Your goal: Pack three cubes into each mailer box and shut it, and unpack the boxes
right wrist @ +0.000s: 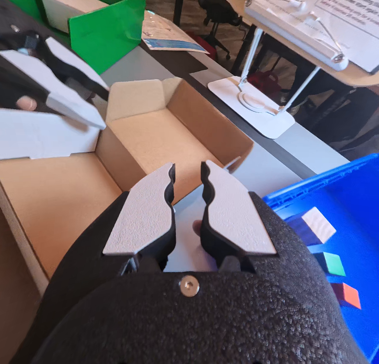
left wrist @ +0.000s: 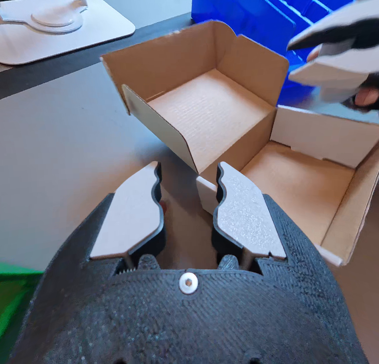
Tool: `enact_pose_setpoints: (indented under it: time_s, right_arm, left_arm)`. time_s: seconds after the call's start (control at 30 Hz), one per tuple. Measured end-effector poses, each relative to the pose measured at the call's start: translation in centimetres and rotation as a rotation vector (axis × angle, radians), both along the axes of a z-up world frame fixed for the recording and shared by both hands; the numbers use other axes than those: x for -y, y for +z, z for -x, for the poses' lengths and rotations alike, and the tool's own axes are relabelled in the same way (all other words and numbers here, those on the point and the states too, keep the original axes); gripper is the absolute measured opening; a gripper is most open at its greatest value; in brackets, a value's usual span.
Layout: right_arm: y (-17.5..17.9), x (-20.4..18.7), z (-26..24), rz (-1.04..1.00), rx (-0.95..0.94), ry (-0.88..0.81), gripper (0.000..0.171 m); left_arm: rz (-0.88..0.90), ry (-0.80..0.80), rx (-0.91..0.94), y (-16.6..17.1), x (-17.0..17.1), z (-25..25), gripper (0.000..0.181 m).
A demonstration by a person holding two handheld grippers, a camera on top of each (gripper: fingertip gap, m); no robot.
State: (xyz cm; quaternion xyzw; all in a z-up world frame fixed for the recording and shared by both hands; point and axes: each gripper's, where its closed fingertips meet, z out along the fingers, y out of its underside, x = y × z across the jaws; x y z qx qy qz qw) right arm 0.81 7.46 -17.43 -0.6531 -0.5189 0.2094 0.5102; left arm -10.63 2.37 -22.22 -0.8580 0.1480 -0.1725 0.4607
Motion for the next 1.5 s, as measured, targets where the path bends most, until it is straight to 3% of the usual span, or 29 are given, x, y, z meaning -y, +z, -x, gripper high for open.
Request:
enact_pose_setpoints:
  time_s: [0.03, 0.13, 0.23, 0.3, 0.33, 0.37, 0.53, 0.7, 0.9, 1.0, 1.1, 1.3, 1.37, 1.4, 1.5]
  right_arm:
    - [0.3, -0.3, -0.5, 0.005, -0.002, -0.025, 0.028]
    - [-0.5, -1.1, -1.9, 0.082, 0.06, -0.086, 0.05]
    - [-1.8, -1.5, -1.7, 0.202, 0.071, -0.103, 0.052]
    - [-2.8, -1.9, -1.0, 0.233, 0.091, -0.098, 0.042]
    - [-2.8, -1.9, -0.4, 0.225, 0.075, -0.076, 0.026]
    - [-2.6, -1.8, 0.0, 0.207, 0.056, -0.052, 0.007]
    - [-1.5, -1.7, 0.3, 0.041, 0.053, -0.066, 0.005]
    - [-0.2, -0.3, 0.2, -0.147, -0.037, -0.061, 0.007]
    - [0.3, 0.8, 0.5, -0.363, -0.075, 0.028, 0.011]
    - [-1.0, 1.4, 0.5, -0.276, -0.071, 0.147, 0.015]
    - [-1.7, 2.4, 0.4, -0.065, -0.119, 0.267, 0.022]
    - [1.2, 2.9, -0.3, 0.25, -0.313, 0.354, 0.051]
    - [2.5, 3.4, -0.7, 0.287, -0.375, 0.397, 0.049]
    - [3.0, 4.0, -0.9, 0.298, -0.391, 0.436, 0.038]
    - [2.4, 4.2, -1.0, 0.187, -0.311, 0.428, 0.033]
  left_arm:
    - [0.002, -0.021, -0.036, -0.3, 0.3, -0.3, 0.053]
    - [-0.007, -0.062, -0.099, -0.7, 1.0, -1.4, 0.054]
    - [-0.029, -0.081, -0.168, -0.7, 1.3, -1.8, 0.051]
    - [-0.034, -0.09, -0.174, -0.8, 1.4, -2.1, 0.049]
    - [-0.035, -0.085, -0.172, -0.7, 1.4, -2.1, 0.049]
    - [-0.038, -0.084, -0.172, -0.7, 1.4, -2.0, 0.048]
    - [-0.069, -0.076, -0.076, 0.7, 2.0, -2.0, 0.045]
    - [-0.132, 0.018, 0.017, 2.6, 1.6, -1.0, 0.026]
    - [-0.285, 0.062, -0.099, 4.1, 1.8, -0.1, 0.021]
    - [-0.429, 0.016, -0.29, 4.7, 2.3, -0.1, 0.019]
    - [-0.535, -0.042, -0.381, 5.3, 3.0, -0.4, 0.017]
    - [-0.707, -0.17, -0.474, 6.0, 4.2, -1.7, 0.017]
    - [-0.749, -0.188, -0.506, 6.1, 4.4, -1.9, 0.018]
    - [-0.757, -0.194, -0.516, 6.0, 4.5, -1.9, 0.018]
    - [-0.723, -0.2, -0.507, 5.5, 4.4, -1.7, 0.019]
